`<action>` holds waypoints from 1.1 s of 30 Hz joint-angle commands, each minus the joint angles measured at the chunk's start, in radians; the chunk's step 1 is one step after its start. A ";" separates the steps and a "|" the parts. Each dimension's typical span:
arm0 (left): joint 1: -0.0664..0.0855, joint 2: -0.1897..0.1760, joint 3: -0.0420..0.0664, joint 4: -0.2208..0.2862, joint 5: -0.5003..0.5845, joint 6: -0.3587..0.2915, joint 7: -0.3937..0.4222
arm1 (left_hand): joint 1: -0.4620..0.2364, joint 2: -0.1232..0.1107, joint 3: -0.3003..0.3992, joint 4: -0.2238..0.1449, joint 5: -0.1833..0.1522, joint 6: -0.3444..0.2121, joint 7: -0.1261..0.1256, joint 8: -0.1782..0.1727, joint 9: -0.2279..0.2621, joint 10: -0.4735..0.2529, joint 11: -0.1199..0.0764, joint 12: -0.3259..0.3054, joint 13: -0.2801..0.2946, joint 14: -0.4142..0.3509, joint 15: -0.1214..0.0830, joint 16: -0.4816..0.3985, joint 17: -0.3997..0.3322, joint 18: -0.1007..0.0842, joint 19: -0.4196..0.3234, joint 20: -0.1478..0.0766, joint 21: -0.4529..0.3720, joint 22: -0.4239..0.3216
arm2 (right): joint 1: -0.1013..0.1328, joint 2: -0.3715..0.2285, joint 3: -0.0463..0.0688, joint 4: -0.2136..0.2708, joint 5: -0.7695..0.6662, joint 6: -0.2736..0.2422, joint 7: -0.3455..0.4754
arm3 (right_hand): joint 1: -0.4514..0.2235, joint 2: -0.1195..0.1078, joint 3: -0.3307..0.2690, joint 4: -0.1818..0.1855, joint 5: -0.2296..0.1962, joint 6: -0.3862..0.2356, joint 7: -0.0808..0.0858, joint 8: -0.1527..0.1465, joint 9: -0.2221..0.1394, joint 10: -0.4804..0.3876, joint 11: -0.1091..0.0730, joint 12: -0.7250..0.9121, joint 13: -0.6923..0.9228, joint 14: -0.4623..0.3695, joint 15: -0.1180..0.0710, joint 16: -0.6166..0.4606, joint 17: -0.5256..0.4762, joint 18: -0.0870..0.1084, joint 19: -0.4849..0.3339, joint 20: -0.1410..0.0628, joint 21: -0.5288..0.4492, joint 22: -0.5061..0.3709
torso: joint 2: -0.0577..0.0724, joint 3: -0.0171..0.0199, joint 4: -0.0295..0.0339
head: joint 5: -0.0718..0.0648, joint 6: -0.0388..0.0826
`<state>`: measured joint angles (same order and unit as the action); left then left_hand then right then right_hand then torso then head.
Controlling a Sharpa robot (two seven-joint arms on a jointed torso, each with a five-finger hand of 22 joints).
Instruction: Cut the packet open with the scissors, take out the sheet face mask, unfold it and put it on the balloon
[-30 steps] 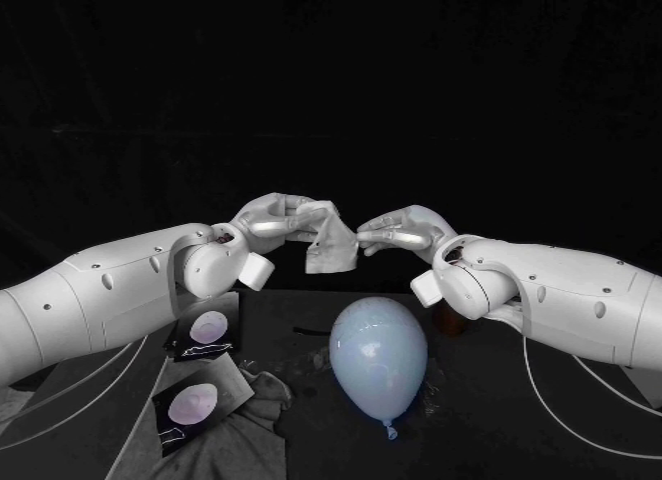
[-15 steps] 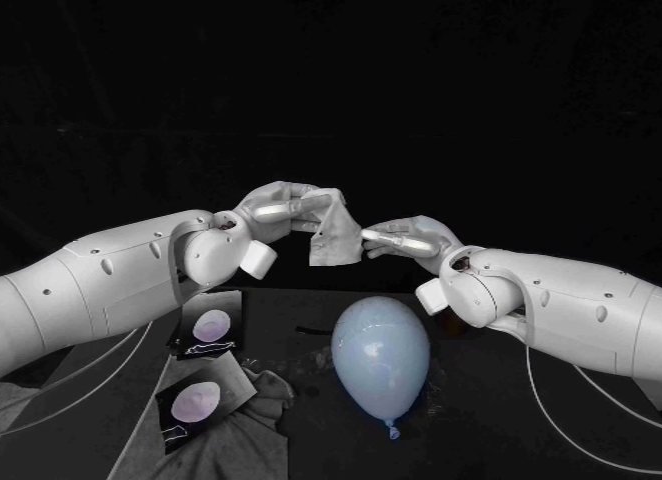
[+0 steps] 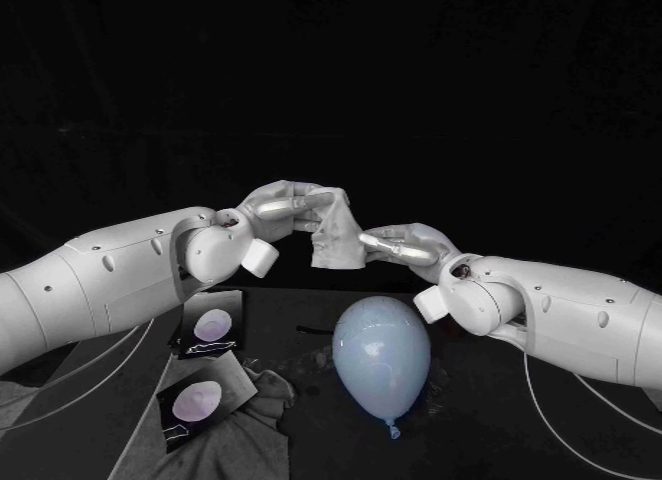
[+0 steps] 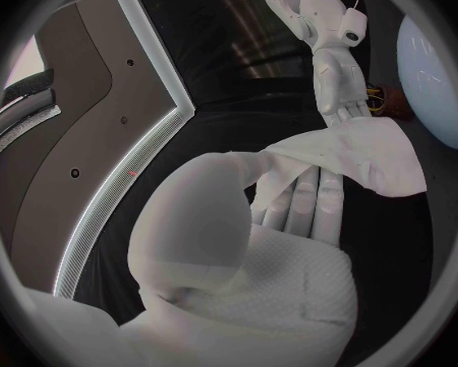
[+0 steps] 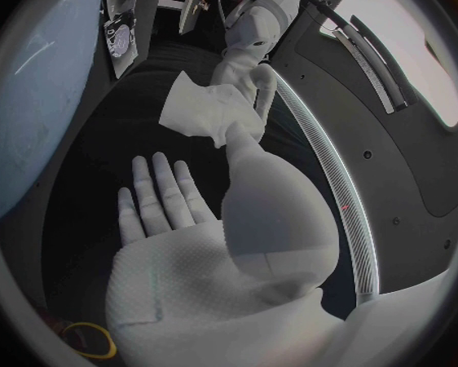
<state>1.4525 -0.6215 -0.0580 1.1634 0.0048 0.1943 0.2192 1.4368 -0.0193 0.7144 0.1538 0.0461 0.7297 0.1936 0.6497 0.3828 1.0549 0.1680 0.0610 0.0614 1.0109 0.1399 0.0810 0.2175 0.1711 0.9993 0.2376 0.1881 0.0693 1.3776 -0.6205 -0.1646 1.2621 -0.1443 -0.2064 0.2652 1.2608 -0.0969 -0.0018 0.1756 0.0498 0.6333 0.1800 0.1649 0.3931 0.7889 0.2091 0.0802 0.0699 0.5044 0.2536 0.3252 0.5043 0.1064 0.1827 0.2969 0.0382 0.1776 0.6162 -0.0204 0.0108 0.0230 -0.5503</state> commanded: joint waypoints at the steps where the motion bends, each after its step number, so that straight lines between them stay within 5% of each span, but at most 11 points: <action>1: 0.002 0.001 0.002 0.002 0.013 0.012 -0.001 | -0.011 -0.001 0.007 0.000 0.002 -0.009 0.017 0.007 0.103 -0.004 0.003 0.001 0.001 -0.003 0.000 -0.004 -0.001 0.015 0.007 0.000 0.004 -0.001 | -0.001 0.003 0.001 0.013 0.043 0.098 0.039 | 0.025 0.009 -0.036 0.020 -0.002 -0.012 0.049 -0.006 0.004 -0.017 -0.009 -0.002 -0.004 -0.020 0.007 0.001 0.004 -0.015 -0.010 -0.001 -0.005 -0.011 | 0.001 0.0000 0.0009 | -0.001 0.001; 13: 0.003 -0.001 0.002 -0.001 0.017 -0.010 0.000 | -0.023 0.004 0.013 -0.005 0.003 -0.031 0.018 0.034 0.126 -0.007 0.004 0.002 0.001 -0.012 -0.001 -0.011 -0.006 0.014 0.036 -0.007 0.008 -0.001 | -0.003 0.001 0.001 0.037 0.118 0.170 0.042 | 0.080 0.030 -0.112 0.070 -0.002 -0.051 0.060 -0.014 0.000 -0.032 -0.004 0.011 -0.003 -0.061 0.012 0.015 0.011 -0.023 -0.016 -0.001 -0.006 -0.025 | 0.000 -0.0015 0.0011 | -0.001 -0.002; 17: 0.003 -0.001 0.002 -0.001 0.021 -0.014 0.000 | -0.024 0.004 0.014 -0.006 0.003 -0.032 0.018 0.036 0.127 -0.007 0.004 0.002 0.001 -0.014 0.000 -0.012 -0.007 0.014 0.037 -0.007 0.007 -0.001 | -0.004 0.003 0.001 0.036 0.123 0.176 0.035 | 0.115 0.052 -0.128 0.077 -0.002 -0.002 0.079 0.010 0.025 0.003 0.024 0.034 0.001 -0.047 -0.005 0.035 0.018 -0.009 -0.015 -0.002 -0.006 -0.026 | 0.000 -0.0016 0.0005 | -0.003 -0.002; 20: 0.003 0.000 0.002 -0.001 0.024 -0.014 0.001 | -0.024 0.004 0.014 -0.006 0.003 -0.033 0.018 0.036 0.127 -0.007 0.004 0.002 0.001 -0.014 0.000 -0.012 -0.007 0.014 0.037 -0.007 0.007 -0.001 | -0.004 0.012 0.001 0.029 0.123 0.175 0.025 | 0.140 0.069 -0.136 0.074 -0.002 0.023 0.079 0.025 0.032 0.036 0.034 0.050 0.001 -0.025 -0.012 0.050 0.022 0.002 -0.012 -0.001 -0.005 -0.026 | 0.000 -0.0011 0.0005 | -0.003 -0.001; 27: 0.003 0.005 0.002 -0.001 0.034 -0.018 0.013 | -0.024 0.004 0.014 -0.006 0.002 -0.033 0.018 0.037 0.128 -0.007 0.004 0.002 0.001 -0.015 0.000 -0.012 -0.007 0.014 0.037 -0.007 0.007 -0.002 | -0.005 0.033 0.001 0.013 0.111 0.165 0.001 | 0.235 0.135 -0.130 0.036 -0.002 0.118 0.075 0.066 0.047 0.132 0.006 0.084 -0.001 0.061 -0.040 0.096 0.028 0.029 0.015 -0.001 0.001 -0.015 | 0.000 -0.0017 0.0012 | -0.004 0.000; 33: 0.003 0.009 0.002 -0.002 0.048 -0.024 0.025 | -0.023 0.004 0.016 -0.009 0.003 -0.034 0.017 0.040 0.130 -0.007 0.003 0.002 0.001 -0.015 -0.001 -0.012 -0.007 0.014 0.038 -0.008 0.006 -0.002 | -0.010 0.046 0.001 0.002 0.099 0.160 -0.011 | 0.269 0.159 -0.126 0.019 -0.002 0.168 0.062 0.074 0.043 0.181 -0.009 0.096 -0.003 0.112 -0.056 0.115 0.027 0.044 0.030 -0.001 0.004 -0.010 | 0.001 -0.0020 0.0012 | -0.005 0.001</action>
<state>1.4532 -0.6154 -0.0575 1.1612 0.0303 0.1770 0.2193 1.4193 -0.0203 0.7232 0.1448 0.0435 0.7012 0.1859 0.6847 0.4032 1.0547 0.1681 0.0610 0.0614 1.0040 0.1397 0.0733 0.2115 0.1691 1.0277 0.2306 0.1926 0.0686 1.3690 -0.5771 -0.1643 1.2653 -0.0355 -0.0624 0.2632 1.5229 0.0615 -0.1272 0.1992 0.0499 0.7954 0.2019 0.2359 0.4380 0.9616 0.1983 0.1732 0.0689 0.6115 0.1979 0.4341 0.5319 0.1389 0.2055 0.2968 0.0366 0.1669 0.6164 -0.0222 0.0120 0.0178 -0.5493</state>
